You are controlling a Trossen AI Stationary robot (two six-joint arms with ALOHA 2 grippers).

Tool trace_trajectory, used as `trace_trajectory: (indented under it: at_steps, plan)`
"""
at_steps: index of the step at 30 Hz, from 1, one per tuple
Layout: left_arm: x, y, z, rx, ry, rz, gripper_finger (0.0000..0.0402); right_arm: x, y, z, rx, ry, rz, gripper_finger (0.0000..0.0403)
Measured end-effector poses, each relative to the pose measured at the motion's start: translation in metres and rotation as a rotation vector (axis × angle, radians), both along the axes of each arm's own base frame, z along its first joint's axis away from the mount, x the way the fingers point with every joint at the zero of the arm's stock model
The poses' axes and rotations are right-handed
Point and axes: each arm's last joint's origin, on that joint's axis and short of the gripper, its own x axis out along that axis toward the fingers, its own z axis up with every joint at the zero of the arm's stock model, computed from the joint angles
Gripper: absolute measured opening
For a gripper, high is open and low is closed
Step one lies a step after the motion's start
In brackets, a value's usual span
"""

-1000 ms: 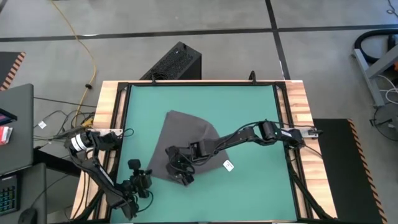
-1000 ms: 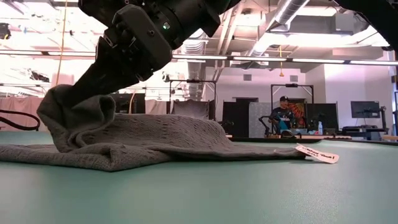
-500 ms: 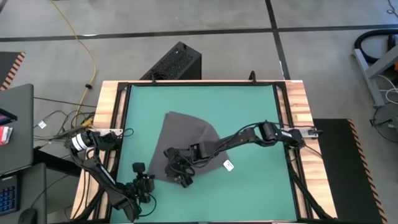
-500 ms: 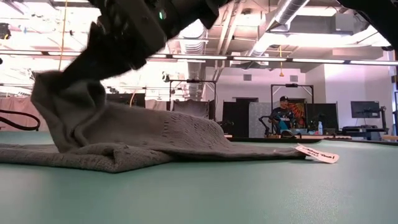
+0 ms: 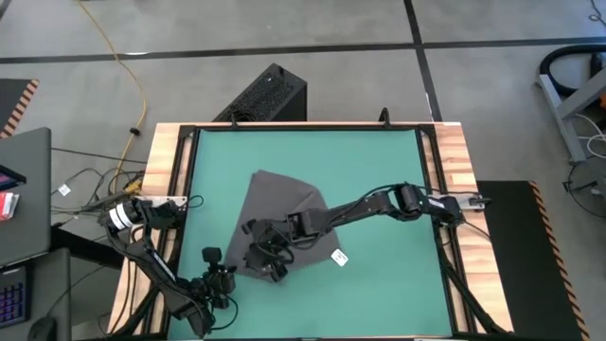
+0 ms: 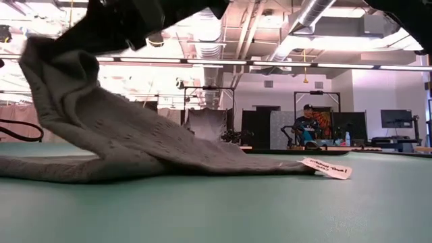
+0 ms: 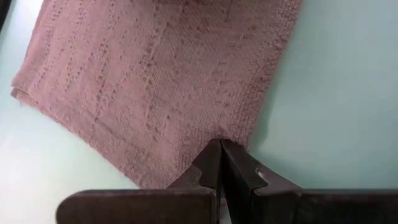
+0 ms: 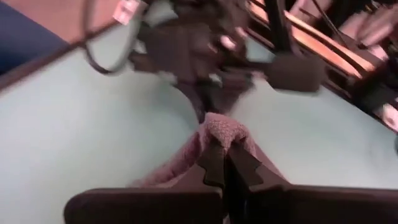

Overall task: Roll towel
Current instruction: Fold the gray towel

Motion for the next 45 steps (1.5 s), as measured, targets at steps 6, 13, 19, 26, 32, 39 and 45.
trace_trajectory:
  at_steps: [6, 13, 19, 26, 32, 39, 45]
  plan:
    - [0.001, 0.001, 0.0, 0.01, 0.007, -0.01, 0.0, 0.003, 0.003, 0.0, 0.025, -0.041, 0.064, 0.0015]
    - [0.001, 0.001, 0.0, 0.018, 0.013, -0.018, 0.0, 0.012, -0.002, -0.024, 0.029, -0.033, 0.08, 0.0015]
    - [0.003, 0.001, 0.0, 0.02, 0.017, -0.023, 0.0, 0.018, -0.012, -0.03, 0.043, -0.065, 0.068, 0.0015]
    - [0.006, 0.003, 0.0, 0.034, 0.031, -0.033, 0.0, 0.022, -0.018, -0.025, 0.055, -0.128, 0.067, 0.0015]
    - [0.007, 0.004, 0.0, 0.038, 0.035, -0.038, 0.0, 0.028, -0.016, -0.057, 0.055, -0.086, 0.065, 0.0016]
    - [0.009, 0.001, 0.005, 0.056, 0.057, -0.064, 0.0, 0.029, -0.016, -0.069, 0.071, -0.051, 0.051, 0.0018]
    - [0.014, -0.009, 0.031, 0.118, 0.126, -0.092, 0.0, 0.029, -0.016, -0.069, 0.071, -0.044, 0.05, 0.0029]
